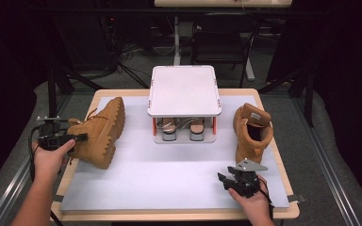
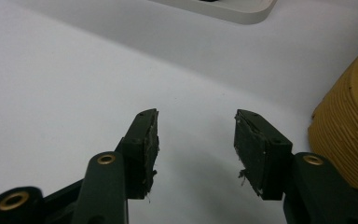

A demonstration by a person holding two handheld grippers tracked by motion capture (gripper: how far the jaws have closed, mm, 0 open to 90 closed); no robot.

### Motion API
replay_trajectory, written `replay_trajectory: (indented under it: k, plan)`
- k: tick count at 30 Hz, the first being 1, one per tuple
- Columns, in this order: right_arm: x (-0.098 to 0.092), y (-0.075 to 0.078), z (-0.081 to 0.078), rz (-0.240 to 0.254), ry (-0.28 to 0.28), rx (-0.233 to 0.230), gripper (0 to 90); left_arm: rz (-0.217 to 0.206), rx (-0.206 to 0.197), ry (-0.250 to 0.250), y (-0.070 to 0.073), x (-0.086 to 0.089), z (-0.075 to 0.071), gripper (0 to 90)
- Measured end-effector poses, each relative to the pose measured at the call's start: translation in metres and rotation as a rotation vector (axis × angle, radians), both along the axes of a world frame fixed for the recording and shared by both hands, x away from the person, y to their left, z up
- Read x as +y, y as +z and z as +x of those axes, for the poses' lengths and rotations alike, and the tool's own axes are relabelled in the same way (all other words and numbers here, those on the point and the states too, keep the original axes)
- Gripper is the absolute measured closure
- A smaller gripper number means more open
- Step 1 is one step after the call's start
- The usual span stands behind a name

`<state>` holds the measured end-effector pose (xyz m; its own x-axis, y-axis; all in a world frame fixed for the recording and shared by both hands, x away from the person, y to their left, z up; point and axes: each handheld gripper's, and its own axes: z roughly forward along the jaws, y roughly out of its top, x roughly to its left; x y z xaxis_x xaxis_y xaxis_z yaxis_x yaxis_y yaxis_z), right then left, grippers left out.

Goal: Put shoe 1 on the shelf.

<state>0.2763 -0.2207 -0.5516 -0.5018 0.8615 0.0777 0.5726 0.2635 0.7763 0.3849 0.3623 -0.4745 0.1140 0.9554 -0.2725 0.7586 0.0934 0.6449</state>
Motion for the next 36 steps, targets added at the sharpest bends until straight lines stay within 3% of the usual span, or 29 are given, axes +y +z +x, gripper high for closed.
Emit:
replay_trajectory:
  k: [16,21,25,29,34,36]
  plan:
    - [0.000,0.000,0.000,0.007,0.003,0.004,49.5,0.049,-0.057,-0.035,0.024,-0.021,-0.007,50.8]
    - [0.001,0.000,0.000,0.006,0.008,0.001,49.5,0.046,-0.077,-0.084,0.031,-0.033,-0.006,54.6]
    - [0.000,0.000,0.000,0.012,0.000,0.001,49.4,0.070,-0.077,-0.103,0.035,-0.042,-0.005,57.0]
    - [-0.001,0.000,0.000,0.015,0.000,0.003,49.4,0.037,-0.083,-0.123,0.037,-0.045,-0.005,60.8]
    - [0.000,-0.001,0.001,0.014,0.006,0.005,49.4,0.028,-0.099,-0.142,0.039,-0.052,-0.006,65.0]
    - [0.000,0.000,0.001,0.013,0.005,0.005,49.4,0.006,-0.110,-0.160,0.041,-0.055,-0.006,71.3]
